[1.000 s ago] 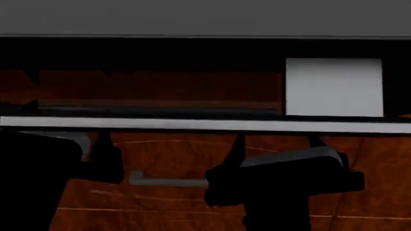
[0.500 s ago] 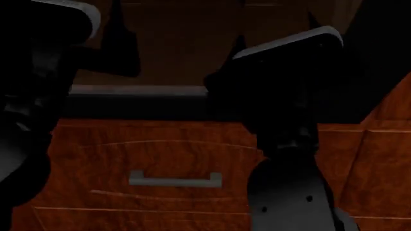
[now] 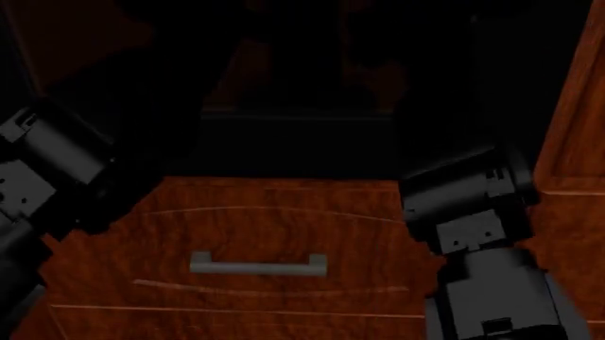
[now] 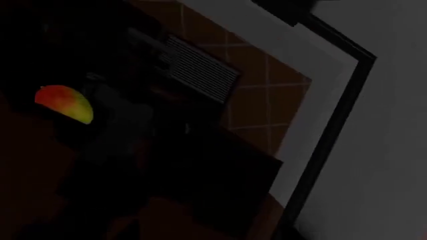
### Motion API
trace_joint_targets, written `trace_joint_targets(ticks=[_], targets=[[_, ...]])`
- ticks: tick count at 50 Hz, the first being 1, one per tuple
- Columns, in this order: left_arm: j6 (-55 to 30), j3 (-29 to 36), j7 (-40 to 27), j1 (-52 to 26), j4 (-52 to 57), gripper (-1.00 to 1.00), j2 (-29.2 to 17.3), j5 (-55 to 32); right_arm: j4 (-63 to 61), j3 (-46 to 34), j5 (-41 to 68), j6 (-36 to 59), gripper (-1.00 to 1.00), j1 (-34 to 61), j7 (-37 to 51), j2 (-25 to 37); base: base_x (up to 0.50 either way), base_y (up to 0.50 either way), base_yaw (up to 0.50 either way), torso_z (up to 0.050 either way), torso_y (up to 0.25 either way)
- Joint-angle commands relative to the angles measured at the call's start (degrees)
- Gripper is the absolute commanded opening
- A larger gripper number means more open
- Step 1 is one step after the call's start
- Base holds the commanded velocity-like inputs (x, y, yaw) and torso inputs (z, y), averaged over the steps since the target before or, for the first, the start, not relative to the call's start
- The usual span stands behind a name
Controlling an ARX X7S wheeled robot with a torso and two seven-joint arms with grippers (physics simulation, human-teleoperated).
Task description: Close the oven door
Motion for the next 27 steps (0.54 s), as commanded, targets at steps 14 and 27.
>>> trace_joint_targets(ticks=[14,27], targets=[[11.29,28.4,-1.77,-5.04,-20.62,1.0,1.28,-25.25,17.68,-7.13,4.54,-1.68,1.0,4.66,3.95,1.13,0.0,0.0,0.0,0.0,0.0],[10.87,28.28,-0.46,-5.19,-22.2,1.0,1.28,-27.54,17.68,-5.13,4.17,-0.9,1.0,4.96,3.06,1.21,0.0,0.0,0.0,0.0,0.0]])
